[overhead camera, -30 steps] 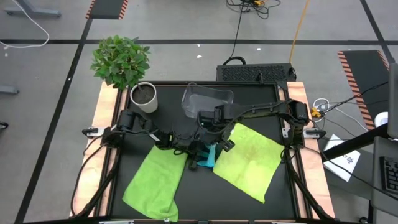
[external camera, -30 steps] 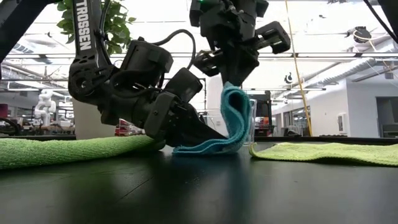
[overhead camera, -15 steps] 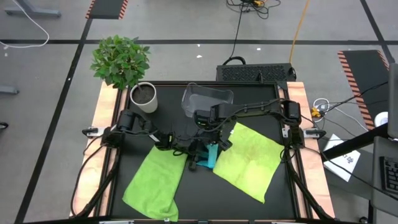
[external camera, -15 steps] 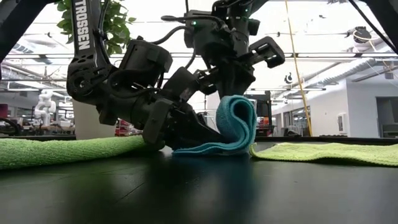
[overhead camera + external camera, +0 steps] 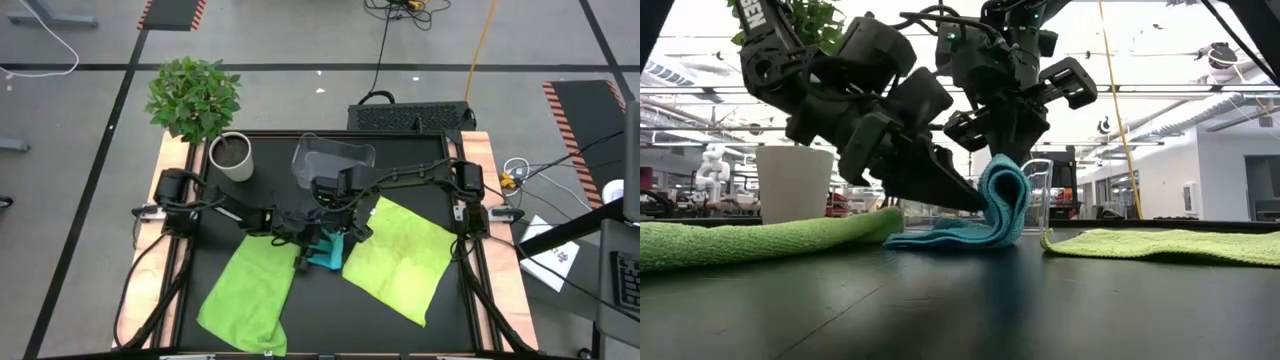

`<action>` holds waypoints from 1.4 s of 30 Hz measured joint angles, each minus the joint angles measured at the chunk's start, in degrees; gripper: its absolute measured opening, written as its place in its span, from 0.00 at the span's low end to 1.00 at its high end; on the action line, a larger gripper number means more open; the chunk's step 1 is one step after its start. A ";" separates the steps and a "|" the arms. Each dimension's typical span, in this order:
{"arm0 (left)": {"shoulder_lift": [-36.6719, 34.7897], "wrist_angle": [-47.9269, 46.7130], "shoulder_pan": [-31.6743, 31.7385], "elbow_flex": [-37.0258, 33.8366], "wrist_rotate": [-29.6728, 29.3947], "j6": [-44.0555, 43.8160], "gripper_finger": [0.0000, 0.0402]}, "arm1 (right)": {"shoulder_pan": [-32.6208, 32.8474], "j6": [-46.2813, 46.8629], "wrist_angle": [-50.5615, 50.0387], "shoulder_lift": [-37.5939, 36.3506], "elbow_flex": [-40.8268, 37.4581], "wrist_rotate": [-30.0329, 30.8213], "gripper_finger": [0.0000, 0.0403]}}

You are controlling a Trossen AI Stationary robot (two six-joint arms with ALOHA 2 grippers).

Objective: Fold microfiber towels
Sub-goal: Fold the blue microfiber cloth

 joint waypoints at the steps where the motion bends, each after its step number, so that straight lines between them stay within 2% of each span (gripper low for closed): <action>1: 0.01 0.52 -0.10 0.09 -0.47 0.59 0.44 | 0.00 0.03 0.00 0.00 0.00 0.00 0.00; 5: -1.74 -2.06 -0.11 0.20 -1.65 1.14 0.44 | 0.00 0.35 0.18 0.00 0.00 -0.04 0.00; 12: -6.71 -17.92 -0.27 0.18 -4.57 -0.16 0.44 | -0.02 0.64 -0.12 0.00 0.00 0.06 0.00; 16: -6.73 -21.97 -0.80 -0.45 -4.88 -1.12 0.44 | -0.02 1.64 -0.85 0.00 -0.02 0.12 0.00; 27: 0.78 0.17 -1.03 -6.43 -4.08 -4.08 0.44 | 0.22 2.94 -0.49 0.00 3.74 0.19 0.00; 32: 1.91 2.42 -0.90 -6.49 -4.15 -4.46 0.44 | 0.24 2.95 -1.55 0.91 6.39 -0.39 0.00; 35: 1.97 3.19 -0.88 -6.53 -4.17 -4.10 0.44 | 0.10 3.05 -3.80 4.45 8.89 -2.50 0.00; 42: 2.02 3.05 -0.88 -6.56 -4.45 -2.88 0.44 | 0.11 1.48 -10.72 13.49 15.59 -2.73 0.00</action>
